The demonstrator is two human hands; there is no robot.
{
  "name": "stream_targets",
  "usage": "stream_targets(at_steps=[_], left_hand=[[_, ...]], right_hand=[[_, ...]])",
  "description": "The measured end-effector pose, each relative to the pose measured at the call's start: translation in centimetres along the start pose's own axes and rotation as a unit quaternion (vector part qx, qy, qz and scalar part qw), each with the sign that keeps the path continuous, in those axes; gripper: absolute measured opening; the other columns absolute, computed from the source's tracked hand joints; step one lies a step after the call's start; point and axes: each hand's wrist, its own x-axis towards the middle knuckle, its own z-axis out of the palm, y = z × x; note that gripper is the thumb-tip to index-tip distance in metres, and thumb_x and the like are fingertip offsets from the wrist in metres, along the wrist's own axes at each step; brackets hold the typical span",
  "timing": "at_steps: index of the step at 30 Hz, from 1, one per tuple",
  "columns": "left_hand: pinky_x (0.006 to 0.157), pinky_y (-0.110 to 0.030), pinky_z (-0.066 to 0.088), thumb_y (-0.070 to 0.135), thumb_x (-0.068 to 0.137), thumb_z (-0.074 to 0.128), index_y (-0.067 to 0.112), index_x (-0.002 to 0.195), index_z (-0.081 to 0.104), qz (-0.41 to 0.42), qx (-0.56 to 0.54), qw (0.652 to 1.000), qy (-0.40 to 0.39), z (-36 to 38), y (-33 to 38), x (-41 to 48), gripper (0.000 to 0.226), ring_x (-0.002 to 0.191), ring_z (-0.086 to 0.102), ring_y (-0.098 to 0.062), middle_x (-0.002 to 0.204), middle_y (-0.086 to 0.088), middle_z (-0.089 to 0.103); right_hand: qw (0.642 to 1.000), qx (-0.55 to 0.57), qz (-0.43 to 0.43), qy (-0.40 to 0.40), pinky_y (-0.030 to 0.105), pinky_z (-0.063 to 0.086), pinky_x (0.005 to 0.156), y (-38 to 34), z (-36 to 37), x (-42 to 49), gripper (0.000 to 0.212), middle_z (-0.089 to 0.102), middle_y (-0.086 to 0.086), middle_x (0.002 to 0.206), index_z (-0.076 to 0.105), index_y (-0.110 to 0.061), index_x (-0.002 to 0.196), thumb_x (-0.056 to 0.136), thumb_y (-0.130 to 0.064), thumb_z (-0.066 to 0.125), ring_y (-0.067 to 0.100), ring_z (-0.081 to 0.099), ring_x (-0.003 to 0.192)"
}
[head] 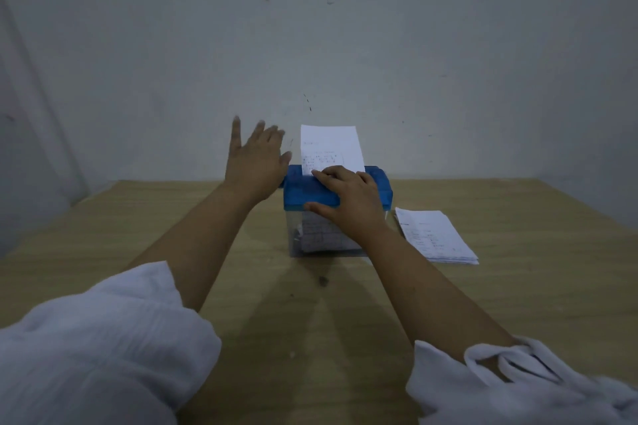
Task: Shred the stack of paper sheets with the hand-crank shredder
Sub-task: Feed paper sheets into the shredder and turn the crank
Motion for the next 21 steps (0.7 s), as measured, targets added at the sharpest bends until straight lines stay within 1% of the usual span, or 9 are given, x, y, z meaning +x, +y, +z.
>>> stream_targets(at_steps=[2,6,12,13,14,15,16,19,21], left_hand=[[0.110,-0.049,-0.020,0.033,0.103,0.021,0.010,0.148,0.022,0.019,0.104,0.993,-0.061,-1.1,0.0,0.3,0.051,0.146,0.010,-0.020,0.155,-0.006,0.023],[0.116,-0.040,-0.005,0.025,0.101,0.037,0.006,0.146,0.023,0.047,0.117,0.984,-0.122,-2.1,0.0,0.5,0.051,0.142,0.023,-0.021,0.151,-0.011,0.030],[0.113,-0.027,0.015,0.001,0.095,0.044,0.001,0.125,0.049,0.046,0.140,0.979,-0.140,-4.0,0.5,0.4,0.031,0.118,0.050,-0.023,0.123,-0.013,0.055],[0.106,-0.025,0.028,-0.002,0.094,0.045,0.000,0.113,0.056,0.038,0.139,0.978,-0.153,-4.3,0.9,0.3,0.022,0.113,0.052,-0.023,0.113,-0.013,0.058],[0.088,-0.024,0.040,-0.003,0.092,0.046,0.001,0.095,0.059,0.028,0.133,0.977,-0.165,-4.7,1.5,0.0,0.013,0.107,0.054,-0.023,0.097,-0.013,0.058],[0.071,-0.023,0.042,-0.004,0.091,0.048,0.002,0.081,0.056,0.018,0.123,0.978,-0.167,-5.0,2.0,-0.4,0.015,0.103,0.056,-0.023,0.085,-0.011,0.054],[0.065,-0.024,0.042,-0.004,0.091,0.048,0.002,0.079,0.056,0.017,0.117,0.979,-0.166,-5.0,2.5,-0.8,0.016,0.102,0.057,-0.024,0.084,-0.011,0.054],[0.084,-0.030,0.045,-0.003,0.093,0.046,-0.002,0.110,0.059,0.014,0.101,0.980,-0.170,-3.8,2.6,-2.2,0.021,0.109,0.057,-0.027,0.116,-0.016,0.059],[0.087,-0.030,0.044,-0.002,0.093,0.045,-0.001,0.117,0.055,0.007,0.086,0.977,-0.196,-2.5,2.2,-3.2,0.026,0.111,0.056,-0.028,0.122,-0.017,0.056]], right_hand=[[1.000,0.007,0.003,0.002,0.034,0.020,0.107,-0.2,0.1,-0.1,0.058,0.052,-0.004,0.131,0.049,-0.022,0.136,0.085,-0.048,0.061,0.014,0.045,0.120],[1.000,0.028,0.008,0.011,0.030,0.017,0.104,-0.5,0.2,-0.3,0.053,0.053,-0.008,0.126,0.049,-0.029,0.135,0.085,-0.044,0.062,0.013,0.043,0.119],[0.998,0.059,0.016,0.002,0.025,0.013,0.098,-0.6,0.0,-0.1,0.052,0.053,-0.009,0.119,0.052,-0.033,0.132,0.082,-0.043,0.066,0.011,0.043,0.116],[0.998,0.056,0.019,-0.001,0.027,0.014,0.099,-0.6,0.0,0.0,0.052,0.053,-0.009,0.119,0.052,-0.033,0.132,0.083,-0.043,0.065,0.011,0.043,0.116],[0.998,0.054,0.023,0.000,0.029,0.015,0.100,-0.6,0.0,0.1,0.051,0.053,-0.009,0.119,0.052,-0.033,0.132,0.083,-0.043,0.065,0.011,0.043,0.116],[0.998,0.052,0.027,0.002,0.030,0.016,0.100,-0.6,0.1,0.2,0.051,0.053,-0.009,0.118,0.052,-0.033,0.131,0.083,-0.043,0.065,0.012,0.044,0.115],[0.998,0.049,0.029,0.004,0.030,0.017,0.100,-0.6,0.1,0.3,0.050,0.053,-0.008,0.117,0.053,-0.033,0.131,0.083,-0.043,0.065,0.012,0.044,0.115],[0.999,0.041,0.029,0.009,0.031,0.018,0.099,-0.7,0.3,0.4,0.050,0.054,-0.007,0.115,0.054,-0.033,0.130,0.082,-0.043,0.066,0.014,0.045,0.113],[0.999,0.039,0.030,0.011,0.029,0.018,0.098,-0.8,0.3,0.4,0.051,0.054,-0.007,0.114,0.054,-0.033,0.130,0.082,-0.044,0.066,0.014,0.045,0.112]])
